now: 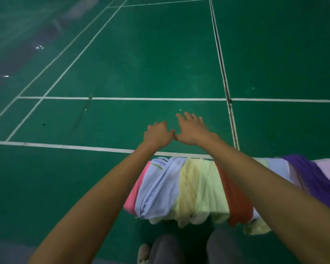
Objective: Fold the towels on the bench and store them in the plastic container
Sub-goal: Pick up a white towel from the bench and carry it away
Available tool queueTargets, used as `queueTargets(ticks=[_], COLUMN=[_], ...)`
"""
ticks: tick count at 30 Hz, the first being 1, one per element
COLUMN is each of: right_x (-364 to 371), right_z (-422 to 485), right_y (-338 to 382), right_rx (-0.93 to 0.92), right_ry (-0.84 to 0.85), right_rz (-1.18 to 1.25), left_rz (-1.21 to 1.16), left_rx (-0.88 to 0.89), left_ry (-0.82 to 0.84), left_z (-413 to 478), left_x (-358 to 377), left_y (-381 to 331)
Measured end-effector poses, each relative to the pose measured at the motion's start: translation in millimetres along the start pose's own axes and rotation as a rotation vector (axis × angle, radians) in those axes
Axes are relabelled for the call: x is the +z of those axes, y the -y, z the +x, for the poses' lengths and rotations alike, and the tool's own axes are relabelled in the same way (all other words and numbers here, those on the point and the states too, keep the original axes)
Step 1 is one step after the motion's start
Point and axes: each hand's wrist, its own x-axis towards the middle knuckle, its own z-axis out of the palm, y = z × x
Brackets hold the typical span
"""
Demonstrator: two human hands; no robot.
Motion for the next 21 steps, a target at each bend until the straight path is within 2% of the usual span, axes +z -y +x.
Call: queueTargets(ticks=[5, 10, 18, 21], right_x=[107, 186, 226, 236], right_z=[19, 24, -25, -57], right_y=[10, 17, 11, 8], right_rx=[-0.026, -0.045, -0.078, -0.093], right_ry=[0.031, 0.066, -0.042, -0.042], right_rz=[0.009, -0.021, -0.041, -0.046], left_rz=[-0.007, 0.009, -0.058, -0.115], left_rx=[-0.021, 0.009, 0.032, 0.023], left_ry=[0.004, -0.022, -0.143, -0.129], left_z=[6, 10, -39, -70], left_x=[85, 151, 194, 210], left_y=[65, 100, 112, 108])
